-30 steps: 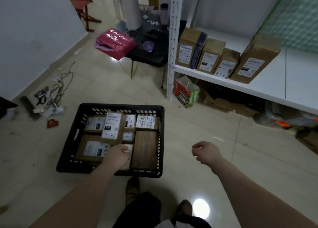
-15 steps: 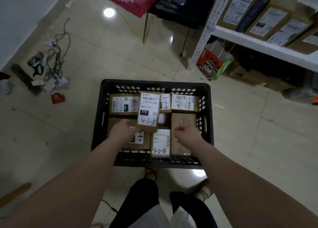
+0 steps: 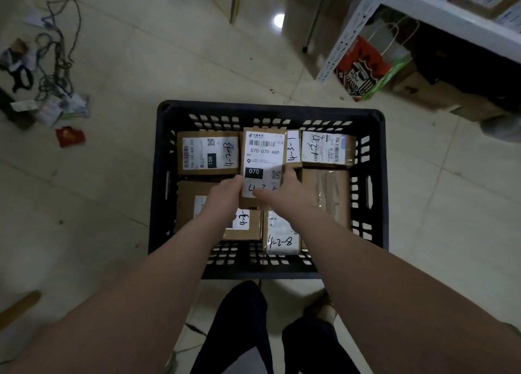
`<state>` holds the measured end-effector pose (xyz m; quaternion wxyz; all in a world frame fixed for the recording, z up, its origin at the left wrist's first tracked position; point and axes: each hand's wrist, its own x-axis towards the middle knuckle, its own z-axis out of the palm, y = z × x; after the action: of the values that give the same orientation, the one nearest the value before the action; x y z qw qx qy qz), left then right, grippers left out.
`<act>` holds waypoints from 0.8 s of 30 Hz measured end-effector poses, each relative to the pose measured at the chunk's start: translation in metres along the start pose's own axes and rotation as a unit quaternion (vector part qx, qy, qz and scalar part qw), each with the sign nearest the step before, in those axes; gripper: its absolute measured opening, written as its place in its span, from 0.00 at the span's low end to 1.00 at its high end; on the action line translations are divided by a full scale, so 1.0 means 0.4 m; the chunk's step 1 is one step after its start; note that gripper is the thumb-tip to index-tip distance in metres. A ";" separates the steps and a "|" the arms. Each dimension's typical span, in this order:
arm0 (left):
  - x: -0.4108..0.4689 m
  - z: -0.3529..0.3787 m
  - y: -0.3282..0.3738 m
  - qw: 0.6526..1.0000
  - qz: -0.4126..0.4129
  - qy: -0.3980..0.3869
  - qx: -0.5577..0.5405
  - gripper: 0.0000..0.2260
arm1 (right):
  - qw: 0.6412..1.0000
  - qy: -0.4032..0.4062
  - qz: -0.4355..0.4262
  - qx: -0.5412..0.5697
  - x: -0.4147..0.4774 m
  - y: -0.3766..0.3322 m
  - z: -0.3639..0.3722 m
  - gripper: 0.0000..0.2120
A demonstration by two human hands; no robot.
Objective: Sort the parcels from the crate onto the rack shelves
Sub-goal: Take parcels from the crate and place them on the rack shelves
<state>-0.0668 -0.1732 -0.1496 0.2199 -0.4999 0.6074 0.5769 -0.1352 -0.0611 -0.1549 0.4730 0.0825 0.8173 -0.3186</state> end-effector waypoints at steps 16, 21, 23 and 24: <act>-0.037 0.046 0.058 0.993 0.006 -0.121 -0.006 0.25 | 0.988 0.131 0.019 -0.076 0.015 0.037 -0.020 0.59; -0.088 0.089 0.094 0.991 0.063 -0.119 0.017 0.17 | 0.990 0.130 -0.012 0.049 -0.045 0.052 -0.081 0.58; -0.103 0.104 0.095 0.992 0.068 -0.102 -0.019 0.26 | 0.986 0.130 -0.053 0.091 -0.085 0.057 -0.107 0.57; -0.117 0.110 0.098 0.991 0.065 -0.101 -0.050 0.29 | 0.982 0.136 -0.077 0.102 -0.107 0.060 -0.121 0.55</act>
<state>-0.0952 -0.1223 -0.1016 0.2174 -0.4087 0.5836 0.6672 -0.1363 -0.0062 -0.1133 0.3208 0.1100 0.8410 -0.4215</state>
